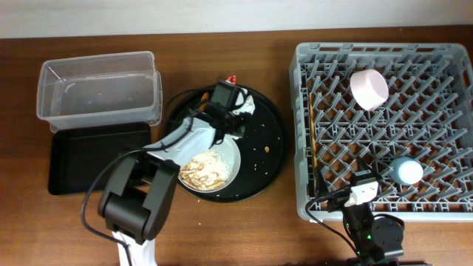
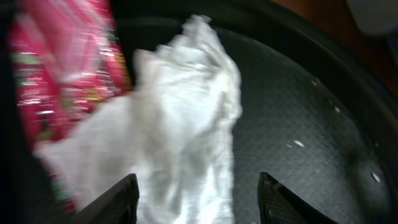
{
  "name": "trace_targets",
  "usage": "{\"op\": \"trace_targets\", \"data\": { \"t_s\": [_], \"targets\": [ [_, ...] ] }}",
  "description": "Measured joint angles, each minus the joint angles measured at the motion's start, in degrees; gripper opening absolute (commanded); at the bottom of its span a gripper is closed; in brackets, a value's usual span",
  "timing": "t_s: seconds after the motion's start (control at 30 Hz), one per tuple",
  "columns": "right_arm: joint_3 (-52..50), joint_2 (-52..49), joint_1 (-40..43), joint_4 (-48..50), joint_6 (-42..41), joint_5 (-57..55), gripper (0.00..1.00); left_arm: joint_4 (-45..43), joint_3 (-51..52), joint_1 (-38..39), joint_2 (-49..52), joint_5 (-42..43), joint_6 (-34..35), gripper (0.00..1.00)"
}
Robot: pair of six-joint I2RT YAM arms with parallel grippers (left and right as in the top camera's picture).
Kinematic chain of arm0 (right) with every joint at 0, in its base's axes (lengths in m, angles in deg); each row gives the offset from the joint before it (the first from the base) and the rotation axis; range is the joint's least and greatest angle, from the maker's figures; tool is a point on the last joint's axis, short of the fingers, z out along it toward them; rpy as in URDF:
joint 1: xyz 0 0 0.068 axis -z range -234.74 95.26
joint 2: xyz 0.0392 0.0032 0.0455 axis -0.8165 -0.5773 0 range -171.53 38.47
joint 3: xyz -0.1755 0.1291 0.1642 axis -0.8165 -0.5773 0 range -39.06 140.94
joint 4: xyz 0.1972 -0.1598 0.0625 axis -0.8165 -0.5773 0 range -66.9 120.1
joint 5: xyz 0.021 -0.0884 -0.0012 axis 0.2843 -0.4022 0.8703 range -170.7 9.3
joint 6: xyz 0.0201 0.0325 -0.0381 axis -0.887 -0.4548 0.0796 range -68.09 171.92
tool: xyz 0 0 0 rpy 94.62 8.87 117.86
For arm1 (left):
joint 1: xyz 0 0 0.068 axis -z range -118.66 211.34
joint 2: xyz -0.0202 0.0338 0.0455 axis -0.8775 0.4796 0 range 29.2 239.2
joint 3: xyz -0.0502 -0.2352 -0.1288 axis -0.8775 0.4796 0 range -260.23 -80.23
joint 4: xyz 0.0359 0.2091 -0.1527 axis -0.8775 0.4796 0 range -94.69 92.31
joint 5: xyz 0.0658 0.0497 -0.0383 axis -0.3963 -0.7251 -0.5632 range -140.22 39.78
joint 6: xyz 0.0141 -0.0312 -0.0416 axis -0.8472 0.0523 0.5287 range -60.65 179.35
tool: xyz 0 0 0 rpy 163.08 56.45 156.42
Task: Sort waste into correct bins and load items into the dishwasher rack
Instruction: 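Grasp the white tissue with the left gripper and drop it in the clear bin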
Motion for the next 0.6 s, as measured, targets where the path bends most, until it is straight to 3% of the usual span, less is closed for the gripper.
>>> {"op": "trace_targets", "data": {
  "t_s": [0.03, 0.13, 0.17, 0.2, 0.23, 0.3, 0.47, 0.6],
  "targets": [
    [0.00, 0.00, 0.00, 0.00, -0.02, 0.00, 0.98, -0.02, 0.00, 0.96, 0.39, -0.55, -0.63, 0.60],
    [0.00, 0.00, 0.00, 0.00, 0.00, 0.00, 0.98, 0.00, 0.00, 2.58, 1.86, -3.23, -2.03, 0.43],
    [0.00, 0.00, 0.00, 0.00, 0.04, 0.00, 0.98, -0.02, 0.00, 2.49, 2.29, -3.91, -2.49, 0.29],
    [0.00, 0.00, 0.00, 0.00, -0.04, 0.00, 0.98, -0.17, -0.02, 2.45, 2.58, -4.48, -2.73, 0.07],
    [0.00, 0.00, 0.00, 0.00, 0.00, 0.02, 0.98, -0.24, -0.11, 2.40, 2.80, -5.01, -3.04, 0.00],
    [0.00, 0.00, 0.00, 0.00, -0.02, 0.00, 0.98, 0.57, -0.76, 2.10, 2.99, -6.03, -3.34, 0.00],
    [0.00, 0.00, 0.00, 0.00, 0.02, 0.02, 0.98, 23.87, -16.39, 2.45, 2.64, -5.77, -3.50, 0.00],
    [0.00, 0.00, 0.00, 0.00, 0.00, 0.00, 0.98, 34.91, -24.35, -1.38, -7.61, -8.72, -1.03, 0.00]
  ]
}}
